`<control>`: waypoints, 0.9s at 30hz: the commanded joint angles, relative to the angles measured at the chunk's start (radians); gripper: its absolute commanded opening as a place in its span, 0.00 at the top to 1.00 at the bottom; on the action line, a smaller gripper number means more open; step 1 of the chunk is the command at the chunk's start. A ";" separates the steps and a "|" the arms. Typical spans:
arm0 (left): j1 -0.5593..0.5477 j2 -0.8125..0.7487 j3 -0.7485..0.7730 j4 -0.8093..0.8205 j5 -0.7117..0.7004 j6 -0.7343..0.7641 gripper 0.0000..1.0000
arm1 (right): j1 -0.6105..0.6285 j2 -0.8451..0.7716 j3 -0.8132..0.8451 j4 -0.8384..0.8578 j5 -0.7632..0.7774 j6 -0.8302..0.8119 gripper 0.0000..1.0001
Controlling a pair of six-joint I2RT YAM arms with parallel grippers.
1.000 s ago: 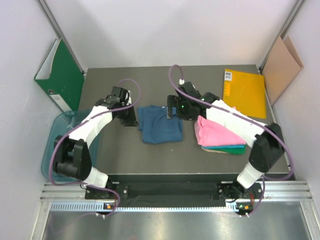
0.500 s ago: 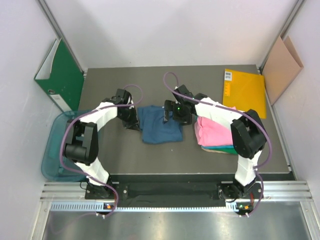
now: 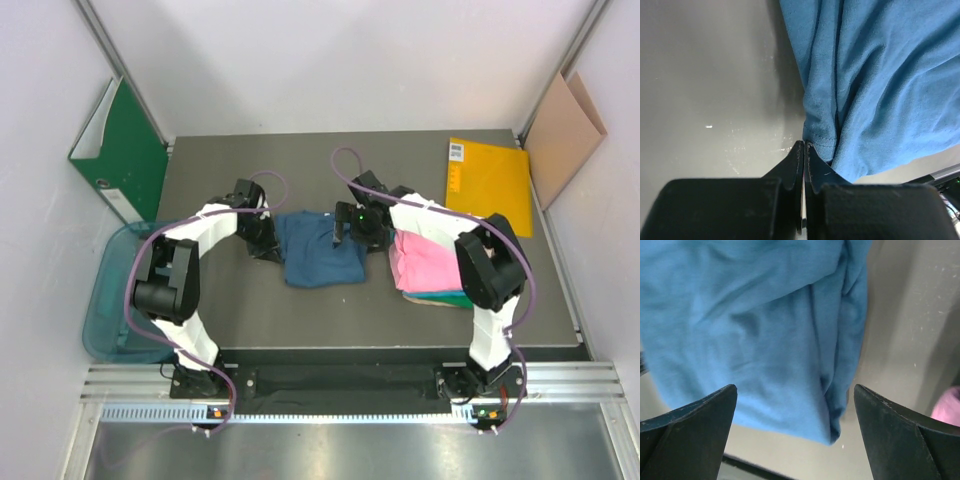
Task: Fold and stack the t-shirts
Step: Put the neatly folded tshirt into the corner of the board with the right arm
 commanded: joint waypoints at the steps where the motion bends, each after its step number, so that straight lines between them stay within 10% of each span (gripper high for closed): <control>1: 0.002 -0.004 0.039 0.026 0.022 0.004 1.00 | -0.007 0.068 0.031 0.003 0.009 -0.014 0.00; 10: 0.002 0.011 0.061 0.007 0.022 0.009 1.00 | -0.005 0.148 0.057 0.030 -0.029 -0.020 0.05; 13: 0.002 0.019 0.071 -0.002 0.018 0.014 1.00 | 0.002 0.197 0.088 0.050 -0.087 -0.017 0.27; 18: 0.002 0.028 0.078 -0.008 0.013 0.017 1.00 | 0.033 0.245 0.151 0.010 -0.104 -0.043 0.90; 22: 0.002 0.027 0.085 -0.022 0.007 0.024 1.00 | 0.038 0.159 0.160 -0.055 -0.023 -0.071 1.00; 25: 0.002 0.021 0.099 -0.042 0.002 0.036 0.85 | 0.038 0.069 0.185 -0.108 0.061 -0.097 1.00; 27: 0.003 0.013 0.107 -0.050 -0.009 0.044 0.57 | 0.038 0.019 0.197 -0.146 0.109 -0.114 1.00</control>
